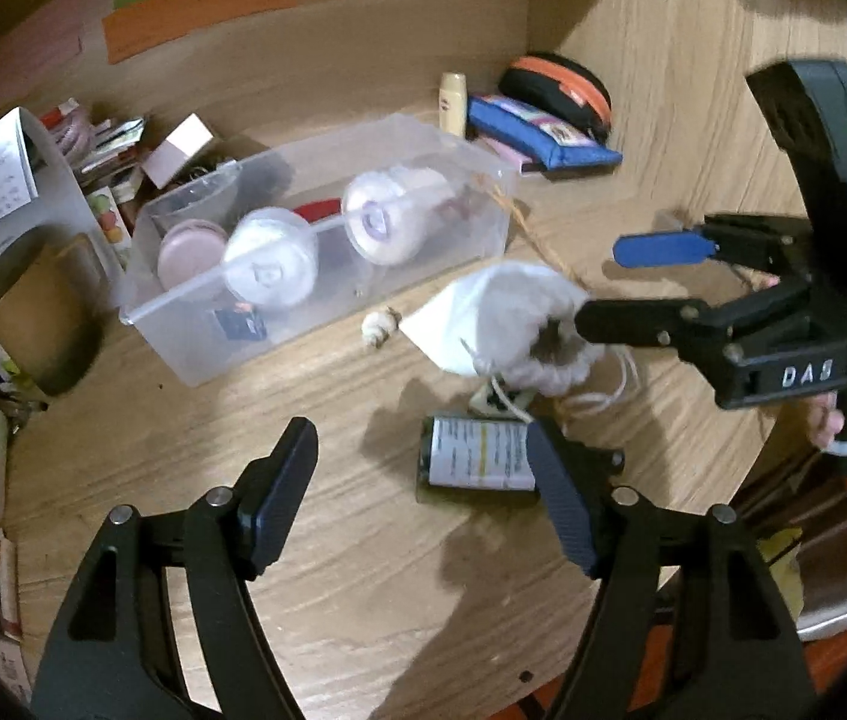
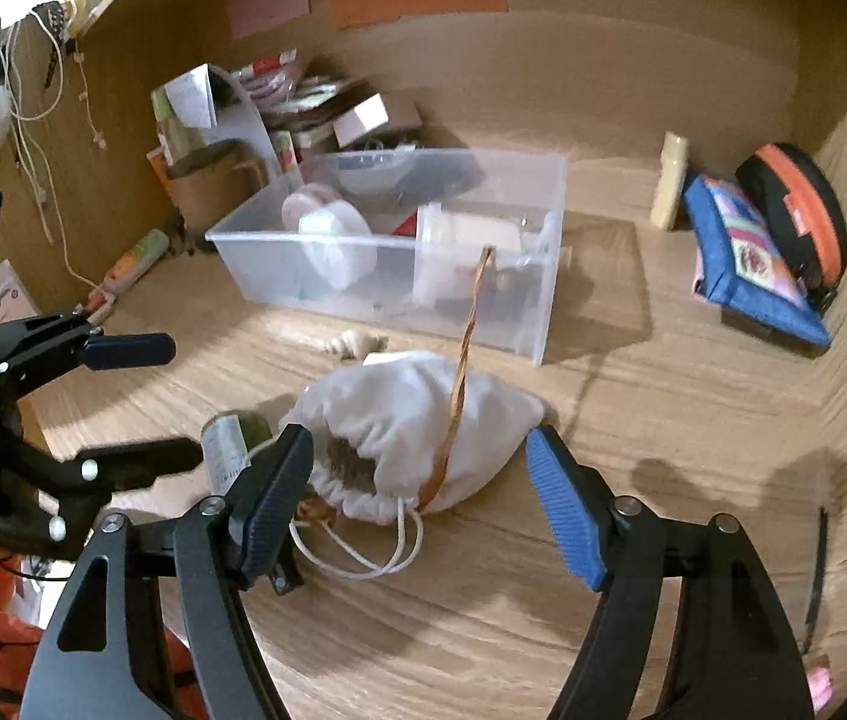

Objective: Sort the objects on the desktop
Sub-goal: 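Move left tool to the green bottle while right tool grasps the white pouch, then carry the green bottle with left tool while right tool carries the white pouch over the bin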

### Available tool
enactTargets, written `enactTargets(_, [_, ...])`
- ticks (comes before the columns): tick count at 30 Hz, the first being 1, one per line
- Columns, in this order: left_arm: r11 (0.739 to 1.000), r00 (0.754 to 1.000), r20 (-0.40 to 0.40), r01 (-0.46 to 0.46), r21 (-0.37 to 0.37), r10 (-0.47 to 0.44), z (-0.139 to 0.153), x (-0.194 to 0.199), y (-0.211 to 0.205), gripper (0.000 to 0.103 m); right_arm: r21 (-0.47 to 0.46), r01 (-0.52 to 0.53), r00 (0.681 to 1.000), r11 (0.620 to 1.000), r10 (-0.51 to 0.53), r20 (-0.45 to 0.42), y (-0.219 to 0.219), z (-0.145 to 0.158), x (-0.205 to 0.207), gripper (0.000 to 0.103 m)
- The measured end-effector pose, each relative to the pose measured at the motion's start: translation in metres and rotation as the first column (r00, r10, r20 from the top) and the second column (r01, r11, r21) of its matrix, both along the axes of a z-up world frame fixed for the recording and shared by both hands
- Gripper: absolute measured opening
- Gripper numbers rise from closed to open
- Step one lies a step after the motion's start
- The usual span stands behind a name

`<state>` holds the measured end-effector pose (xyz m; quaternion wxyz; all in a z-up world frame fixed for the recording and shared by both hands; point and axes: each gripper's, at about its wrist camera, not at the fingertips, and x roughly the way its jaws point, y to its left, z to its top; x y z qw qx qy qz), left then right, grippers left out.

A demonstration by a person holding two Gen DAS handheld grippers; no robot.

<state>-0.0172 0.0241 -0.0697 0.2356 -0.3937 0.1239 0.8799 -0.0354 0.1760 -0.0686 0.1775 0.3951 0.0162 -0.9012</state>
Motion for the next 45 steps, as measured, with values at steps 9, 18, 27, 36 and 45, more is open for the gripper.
enactTargets(9, [1.0,0.998,0.063,0.021,0.011,-0.022,-0.022,0.002,0.006,0.073,0.018,-0.027,0.999,0.999,0.026,0.034,-0.005,-0.016,-0.008,0.071])
enactTargets(18, [0.998,0.992,0.127,0.009,0.059,-0.016,-0.033,-0.016,0.007,0.073,-0.042,-0.04,0.996,0.998,0.043,0.078,-0.005,-0.024,-0.024,0.057])
enactTargets(27, [0.995,0.992,0.129,-0.032,0.093,0.02,-0.033,-0.025,-0.004,0.063,-0.05,-0.055,0.997,0.997,0.058,0.046,-0.008,-0.019,-0.022,0.026])
enactTargets(36, [0.992,0.994,0.088,-0.066,0.108,0.057,-0.021,-0.024,-0.015,0.063,-0.093,-0.026,1.0,0.995,0.027,0.01,0.0,-0.001,-0.02,0.021])
enactTargets(45, [0.984,0.993,0.051,-0.112,0.141,0.106,-0.004,-0.028,-0.035,0.063,-0.112,0.004,0.999,0.994,-0.008,-0.038,0.005,0.022,-0.025,0.021])
